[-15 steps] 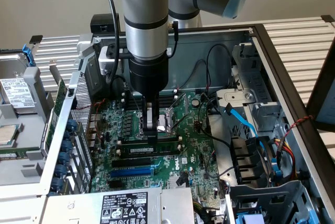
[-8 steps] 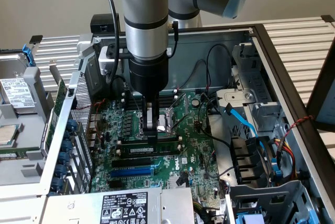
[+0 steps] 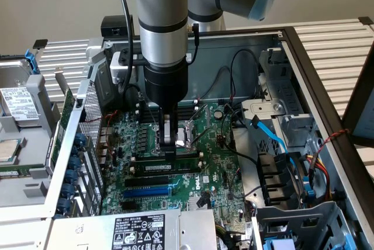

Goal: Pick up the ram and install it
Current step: 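Press down the ram until it locks into place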

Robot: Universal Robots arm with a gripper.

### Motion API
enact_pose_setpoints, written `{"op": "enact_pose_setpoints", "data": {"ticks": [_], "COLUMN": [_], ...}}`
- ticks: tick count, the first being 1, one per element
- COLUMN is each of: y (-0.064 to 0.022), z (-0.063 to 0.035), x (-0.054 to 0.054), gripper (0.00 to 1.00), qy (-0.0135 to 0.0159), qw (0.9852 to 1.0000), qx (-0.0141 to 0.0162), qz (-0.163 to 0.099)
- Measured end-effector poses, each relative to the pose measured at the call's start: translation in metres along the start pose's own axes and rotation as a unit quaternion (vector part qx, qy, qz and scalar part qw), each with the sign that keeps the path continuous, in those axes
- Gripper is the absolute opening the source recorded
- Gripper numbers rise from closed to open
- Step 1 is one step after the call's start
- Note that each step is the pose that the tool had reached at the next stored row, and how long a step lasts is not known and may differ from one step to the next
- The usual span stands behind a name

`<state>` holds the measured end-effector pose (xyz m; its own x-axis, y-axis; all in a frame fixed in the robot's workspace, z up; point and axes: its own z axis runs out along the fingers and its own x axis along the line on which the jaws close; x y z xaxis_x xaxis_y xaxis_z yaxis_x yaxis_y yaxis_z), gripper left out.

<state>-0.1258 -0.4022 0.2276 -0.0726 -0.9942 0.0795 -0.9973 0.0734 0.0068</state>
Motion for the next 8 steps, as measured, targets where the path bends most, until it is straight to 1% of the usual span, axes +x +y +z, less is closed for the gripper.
{"op": "enact_pose_setpoints", "data": {"ticks": [8], "y": [0.0000], "z": [0.0000], "x": [0.0001], "gripper": [0.11], "qy": [0.0003], "qw": [1.0000], "qx": [0.0002], "qz": [0.000]}}
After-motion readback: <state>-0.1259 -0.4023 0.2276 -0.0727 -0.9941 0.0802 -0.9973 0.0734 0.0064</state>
